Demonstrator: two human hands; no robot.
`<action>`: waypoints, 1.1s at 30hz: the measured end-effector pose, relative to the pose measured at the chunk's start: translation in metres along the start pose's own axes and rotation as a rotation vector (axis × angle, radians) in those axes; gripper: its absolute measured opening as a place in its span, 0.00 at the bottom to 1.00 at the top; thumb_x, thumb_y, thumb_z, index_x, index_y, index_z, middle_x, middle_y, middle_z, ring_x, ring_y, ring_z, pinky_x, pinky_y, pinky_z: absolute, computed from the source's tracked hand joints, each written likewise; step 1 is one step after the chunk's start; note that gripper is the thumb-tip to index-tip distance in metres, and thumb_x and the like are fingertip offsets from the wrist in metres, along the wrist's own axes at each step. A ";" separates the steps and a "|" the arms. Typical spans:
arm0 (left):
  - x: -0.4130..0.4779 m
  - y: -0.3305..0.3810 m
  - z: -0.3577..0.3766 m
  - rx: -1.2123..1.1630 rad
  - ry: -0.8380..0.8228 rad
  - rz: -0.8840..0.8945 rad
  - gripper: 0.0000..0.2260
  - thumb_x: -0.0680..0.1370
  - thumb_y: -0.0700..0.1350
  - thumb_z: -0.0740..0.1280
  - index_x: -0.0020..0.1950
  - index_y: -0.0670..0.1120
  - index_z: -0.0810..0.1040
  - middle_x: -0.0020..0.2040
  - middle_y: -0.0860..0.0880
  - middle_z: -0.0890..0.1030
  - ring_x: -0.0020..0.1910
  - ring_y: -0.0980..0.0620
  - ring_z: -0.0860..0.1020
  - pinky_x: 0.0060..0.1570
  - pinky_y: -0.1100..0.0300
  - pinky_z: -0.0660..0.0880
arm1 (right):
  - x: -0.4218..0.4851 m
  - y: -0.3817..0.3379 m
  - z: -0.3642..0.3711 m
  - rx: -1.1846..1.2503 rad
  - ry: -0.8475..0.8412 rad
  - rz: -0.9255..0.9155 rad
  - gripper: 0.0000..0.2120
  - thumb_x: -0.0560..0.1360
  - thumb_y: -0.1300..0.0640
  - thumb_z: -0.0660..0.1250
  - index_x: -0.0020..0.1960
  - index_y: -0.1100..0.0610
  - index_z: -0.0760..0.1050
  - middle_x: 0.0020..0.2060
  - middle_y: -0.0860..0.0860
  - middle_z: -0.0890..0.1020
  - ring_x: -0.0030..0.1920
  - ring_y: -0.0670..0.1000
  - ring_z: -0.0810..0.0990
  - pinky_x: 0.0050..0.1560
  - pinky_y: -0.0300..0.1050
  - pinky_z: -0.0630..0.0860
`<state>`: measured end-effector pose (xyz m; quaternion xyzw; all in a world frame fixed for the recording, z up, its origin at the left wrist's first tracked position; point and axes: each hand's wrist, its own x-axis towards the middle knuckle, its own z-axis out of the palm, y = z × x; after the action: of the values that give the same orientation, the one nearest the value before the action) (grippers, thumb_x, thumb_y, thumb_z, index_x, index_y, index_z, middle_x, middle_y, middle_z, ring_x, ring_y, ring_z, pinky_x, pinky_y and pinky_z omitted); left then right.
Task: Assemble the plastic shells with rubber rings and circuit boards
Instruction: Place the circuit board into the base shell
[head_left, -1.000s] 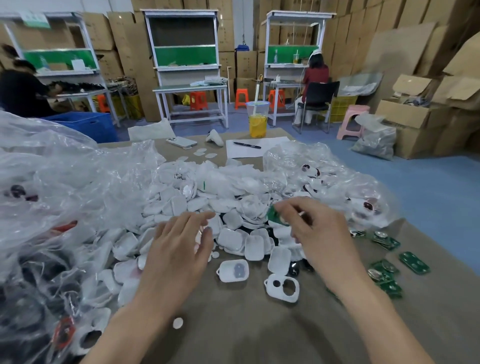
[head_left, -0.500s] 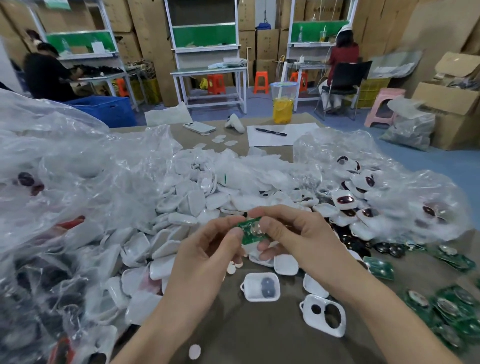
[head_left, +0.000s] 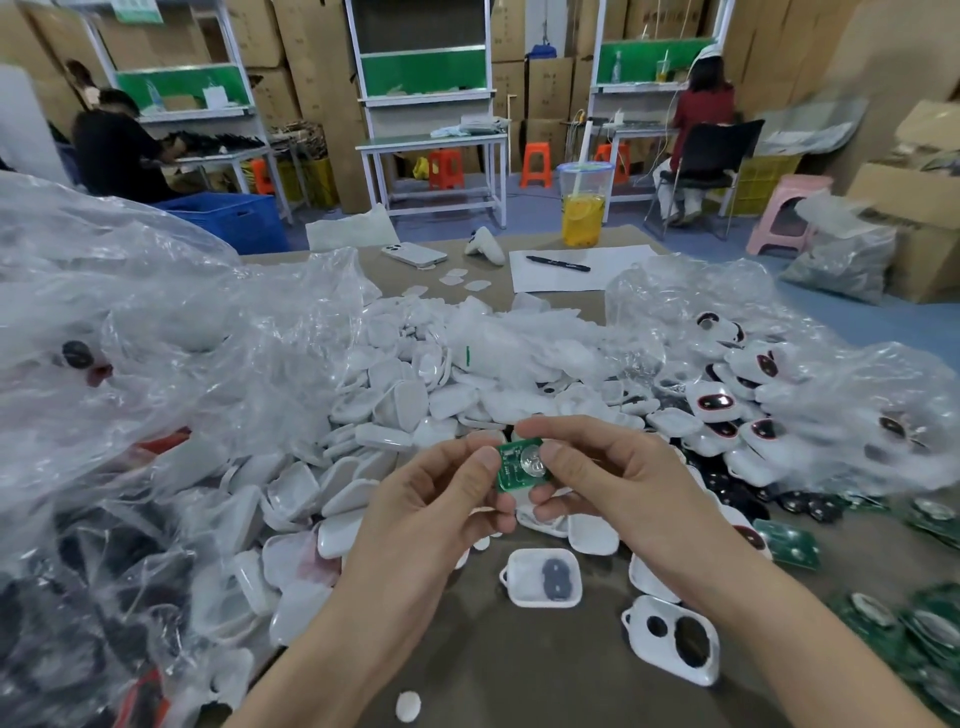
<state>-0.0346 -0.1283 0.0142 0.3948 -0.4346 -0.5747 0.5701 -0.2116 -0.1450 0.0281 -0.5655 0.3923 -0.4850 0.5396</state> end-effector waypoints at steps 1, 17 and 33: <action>0.000 0.000 0.000 -0.001 0.002 -0.013 0.14 0.69 0.49 0.73 0.49 0.43 0.86 0.44 0.43 0.85 0.37 0.50 0.80 0.44 0.54 0.81 | 0.000 0.000 0.001 -0.005 0.000 -0.002 0.13 0.80 0.63 0.66 0.52 0.49 0.85 0.43 0.57 0.85 0.40 0.50 0.85 0.43 0.39 0.82; -0.008 -0.002 0.011 0.372 0.155 0.254 0.11 0.82 0.42 0.65 0.41 0.50 0.80 0.32 0.54 0.80 0.32 0.59 0.77 0.33 0.70 0.72 | 0.001 0.006 0.024 0.076 0.017 -0.008 0.15 0.77 0.65 0.69 0.41 0.47 0.85 0.40 0.53 0.86 0.44 0.55 0.87 0.48 0.41 0.82; -0.011 -0.009 0.016 0.329 0.215 0.355 0.07 0.77 0.54 0.64 0.42 0.55 0.78 0.36 0.55 0.82 0.36 0.59 0.80 0.37 0.71 0.74 | -0.003 0.014 0.031 -0.003 0.053 -0.150 0.09 0.77 0.58 0.69 0.45 0.44 0.82 0.38 0.47 0.85 0.40 0.49 0.84 0.47 0.41 0.80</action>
<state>-0.0520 -0.1166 0.0103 0.4585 -0.5215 -0.3421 0.6331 -0.1811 -0.1361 0.0152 -0.5811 0.3639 -0.5381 0.4902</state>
